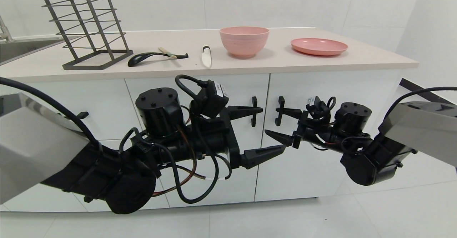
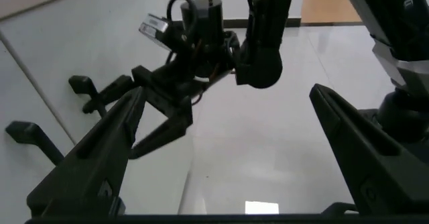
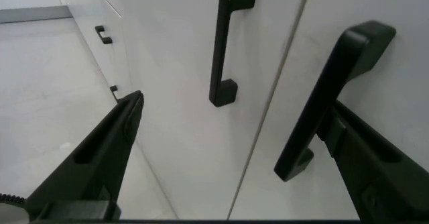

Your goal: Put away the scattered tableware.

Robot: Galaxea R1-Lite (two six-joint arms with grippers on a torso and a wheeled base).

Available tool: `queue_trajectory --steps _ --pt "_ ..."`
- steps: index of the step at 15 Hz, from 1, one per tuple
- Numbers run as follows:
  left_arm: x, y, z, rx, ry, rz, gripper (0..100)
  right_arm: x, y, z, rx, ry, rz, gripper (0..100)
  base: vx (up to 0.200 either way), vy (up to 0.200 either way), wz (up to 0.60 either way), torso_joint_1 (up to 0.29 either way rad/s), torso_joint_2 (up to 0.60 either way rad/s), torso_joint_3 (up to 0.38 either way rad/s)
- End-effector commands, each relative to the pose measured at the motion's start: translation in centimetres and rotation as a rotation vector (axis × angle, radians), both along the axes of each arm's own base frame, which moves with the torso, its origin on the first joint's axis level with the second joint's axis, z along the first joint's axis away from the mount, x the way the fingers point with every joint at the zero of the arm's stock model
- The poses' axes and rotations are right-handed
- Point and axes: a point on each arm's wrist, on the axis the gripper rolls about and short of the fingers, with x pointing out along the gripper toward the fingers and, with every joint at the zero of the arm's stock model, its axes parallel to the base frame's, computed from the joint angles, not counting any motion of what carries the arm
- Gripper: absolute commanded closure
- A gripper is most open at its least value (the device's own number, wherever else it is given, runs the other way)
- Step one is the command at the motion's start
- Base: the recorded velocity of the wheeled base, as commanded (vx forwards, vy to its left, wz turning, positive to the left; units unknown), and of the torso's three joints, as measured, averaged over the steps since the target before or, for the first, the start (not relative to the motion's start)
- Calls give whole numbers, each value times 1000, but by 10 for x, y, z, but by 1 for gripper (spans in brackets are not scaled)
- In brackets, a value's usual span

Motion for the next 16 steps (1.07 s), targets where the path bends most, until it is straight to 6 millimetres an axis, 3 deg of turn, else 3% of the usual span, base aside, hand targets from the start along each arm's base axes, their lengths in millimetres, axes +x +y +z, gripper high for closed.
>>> queue_trajectory --steps 1,7,12,16 --pt "6 -5 -3 -1 1 12 0 -2 0 -6 -5 17 9 0 0 0 0 0 0 0" --pt "22 -16 -3 -24 -17 73 0 -20 -2 -9 -3 16 161 0 0 0 0 0 0 0" --pt "37 -27 -11 -28 -25 83 0 -66 -17 20 0 15 187 0 0 0 0 0 0 0" --pt "53 -46 -16 -56 -61 72 0 -91 -30 26 -1 31 203 0 0 0 0 0 0 0"
